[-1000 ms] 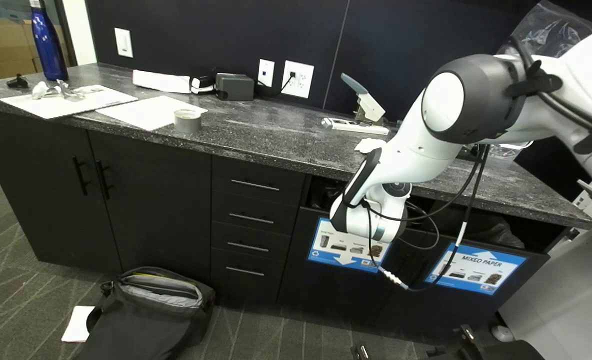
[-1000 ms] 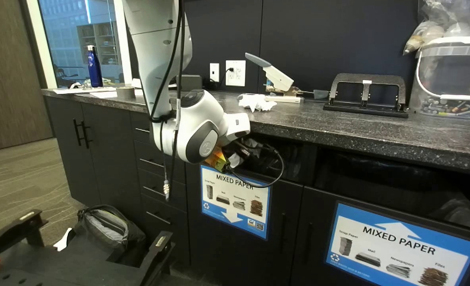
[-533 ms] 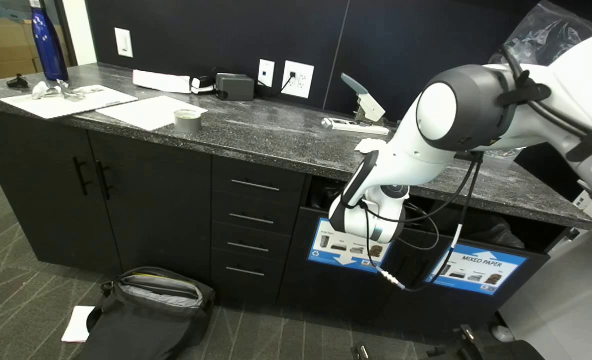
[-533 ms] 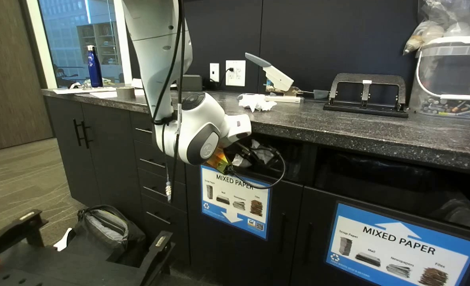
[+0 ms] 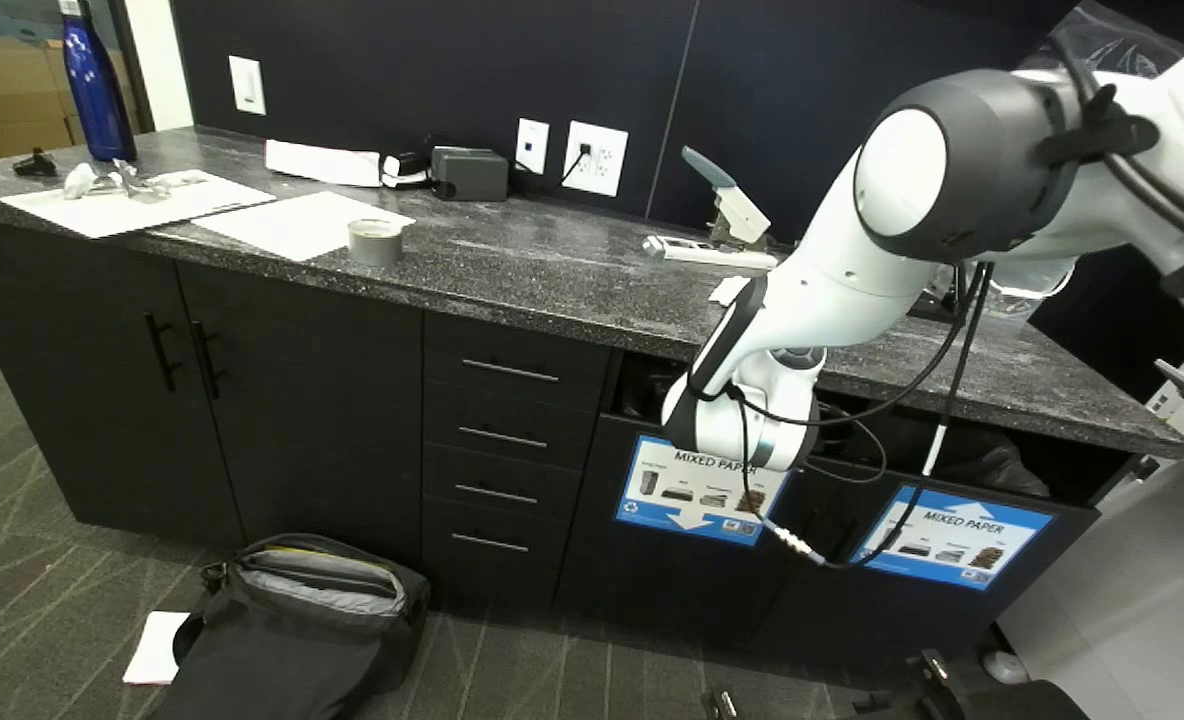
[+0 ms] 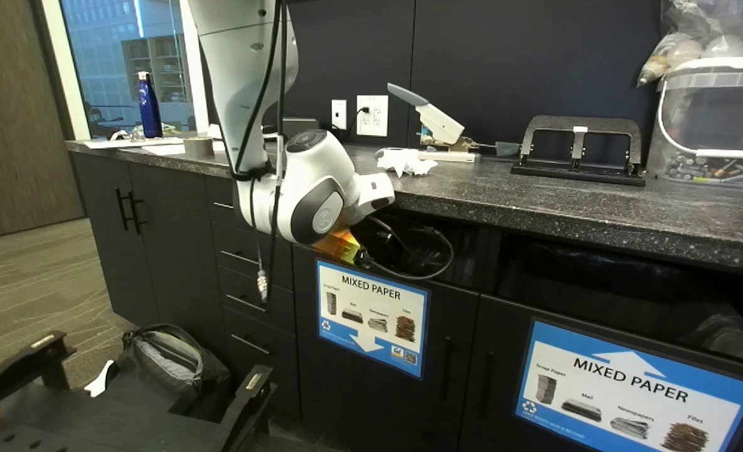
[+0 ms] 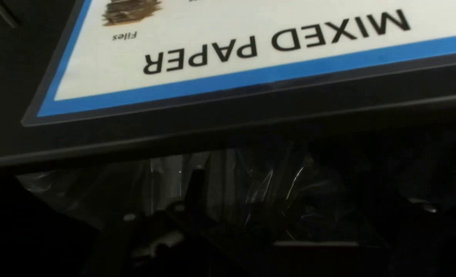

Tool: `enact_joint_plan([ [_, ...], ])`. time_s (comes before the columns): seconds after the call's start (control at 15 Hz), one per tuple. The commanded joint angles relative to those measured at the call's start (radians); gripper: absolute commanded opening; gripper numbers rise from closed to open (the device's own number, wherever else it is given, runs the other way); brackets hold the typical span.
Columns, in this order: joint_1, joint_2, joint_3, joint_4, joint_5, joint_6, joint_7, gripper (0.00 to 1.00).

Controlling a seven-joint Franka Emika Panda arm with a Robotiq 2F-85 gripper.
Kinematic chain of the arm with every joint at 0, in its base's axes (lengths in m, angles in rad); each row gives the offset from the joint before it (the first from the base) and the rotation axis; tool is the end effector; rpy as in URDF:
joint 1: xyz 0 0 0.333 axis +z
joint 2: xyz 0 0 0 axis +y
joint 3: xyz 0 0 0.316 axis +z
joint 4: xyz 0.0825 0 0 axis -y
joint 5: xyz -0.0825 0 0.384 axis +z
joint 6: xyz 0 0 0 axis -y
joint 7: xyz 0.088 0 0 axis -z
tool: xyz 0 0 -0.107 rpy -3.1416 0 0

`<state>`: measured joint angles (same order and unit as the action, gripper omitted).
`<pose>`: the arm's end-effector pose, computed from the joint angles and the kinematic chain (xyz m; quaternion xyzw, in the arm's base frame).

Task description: Throw the papers on the countertop in the bin on the left

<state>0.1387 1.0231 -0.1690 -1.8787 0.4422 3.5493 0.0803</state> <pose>0.6131 -0.0633 0.0531 0.9172 -0.2093 0.3330 0.0626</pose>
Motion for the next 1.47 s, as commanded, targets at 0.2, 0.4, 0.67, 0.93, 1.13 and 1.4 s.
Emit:
enact_joint_plan([
  [0.2,0.176,-0.349,-0.154,-0.322,-0.047,-0.238,-0.087,1.0],
  [0.4,0.372,-0.481,-0.353,-0.415,-0.045,-0.494,-0.101,1.0],
  [0.67,0.556,-0.594,-0.588,-0.424,-0.367,-0.86,0.143,1.0],
  [0.93,0.473,-0.74,-0.51,-0.274,-0.632,-1.064,0.311,1.0],
  [1.13,0.329,-0.77,-0.362,-0.17,-0.692,-1.078,0.337,1.0],
  [1.4,0.076,-0.693,-0.139,-0.03,-0.606,-1.039,0.261,1.0],
])
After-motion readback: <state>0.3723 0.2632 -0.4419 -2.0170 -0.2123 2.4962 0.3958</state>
